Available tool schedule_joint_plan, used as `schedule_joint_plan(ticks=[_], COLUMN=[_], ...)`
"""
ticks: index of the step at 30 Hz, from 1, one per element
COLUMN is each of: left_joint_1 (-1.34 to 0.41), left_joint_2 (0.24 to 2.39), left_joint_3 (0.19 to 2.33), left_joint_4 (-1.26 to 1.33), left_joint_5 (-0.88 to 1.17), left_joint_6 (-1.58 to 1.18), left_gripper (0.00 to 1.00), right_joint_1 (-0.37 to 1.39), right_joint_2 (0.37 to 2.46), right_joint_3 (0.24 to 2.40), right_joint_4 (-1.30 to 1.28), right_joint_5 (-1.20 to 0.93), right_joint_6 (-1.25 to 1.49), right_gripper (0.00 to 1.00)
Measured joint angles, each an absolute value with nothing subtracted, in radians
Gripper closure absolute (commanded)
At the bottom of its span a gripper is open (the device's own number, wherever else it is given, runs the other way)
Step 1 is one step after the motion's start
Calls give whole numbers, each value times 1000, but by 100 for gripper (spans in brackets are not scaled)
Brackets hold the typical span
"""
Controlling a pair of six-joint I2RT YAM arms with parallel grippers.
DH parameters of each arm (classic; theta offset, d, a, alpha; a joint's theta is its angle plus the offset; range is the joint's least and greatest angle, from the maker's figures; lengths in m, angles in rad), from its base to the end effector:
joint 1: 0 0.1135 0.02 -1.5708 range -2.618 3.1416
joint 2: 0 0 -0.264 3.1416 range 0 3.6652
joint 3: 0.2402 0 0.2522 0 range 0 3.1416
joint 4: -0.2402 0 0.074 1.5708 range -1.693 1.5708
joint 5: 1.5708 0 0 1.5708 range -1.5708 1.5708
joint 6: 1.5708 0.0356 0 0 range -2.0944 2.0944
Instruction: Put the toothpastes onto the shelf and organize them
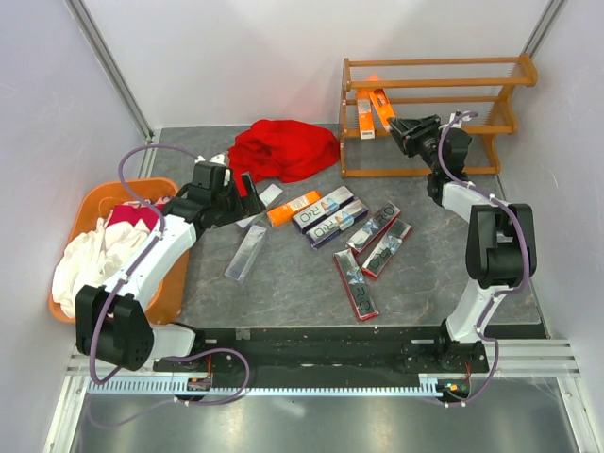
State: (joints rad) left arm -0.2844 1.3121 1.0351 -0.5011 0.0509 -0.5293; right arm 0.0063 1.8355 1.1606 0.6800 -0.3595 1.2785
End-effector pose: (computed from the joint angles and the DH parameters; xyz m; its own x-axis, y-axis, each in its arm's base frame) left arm 0.2707 -0.0810 0.2825 -0.7406 -0.3089 -0.5968 -0.0683 0.9181 -0.3905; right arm 0.4250 0.0152 0.2626 -0.3410 0.8942 -0.2899 -0.1080 0.2691 0.9571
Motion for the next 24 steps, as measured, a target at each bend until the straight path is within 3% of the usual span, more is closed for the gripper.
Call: schedule_joint_plan(ticks=[18,24], left_joint_1=[-284,-284], left_joint_2=[1310,1301], left_joint_3=[998,985], left_joint_4=[-501,-500], left_joint_5=[51,52], left_joint_6=[-530,-530], left_gripper=[0,0], right_joint_1=[42,91], right_joint_2=[1945,1946], right_joint_3=[1231,1245], right_joint_4=[631,595], right_joint_5=[-163,-109], right_joint_6=[1321,1320], right_gripper=[70,64])
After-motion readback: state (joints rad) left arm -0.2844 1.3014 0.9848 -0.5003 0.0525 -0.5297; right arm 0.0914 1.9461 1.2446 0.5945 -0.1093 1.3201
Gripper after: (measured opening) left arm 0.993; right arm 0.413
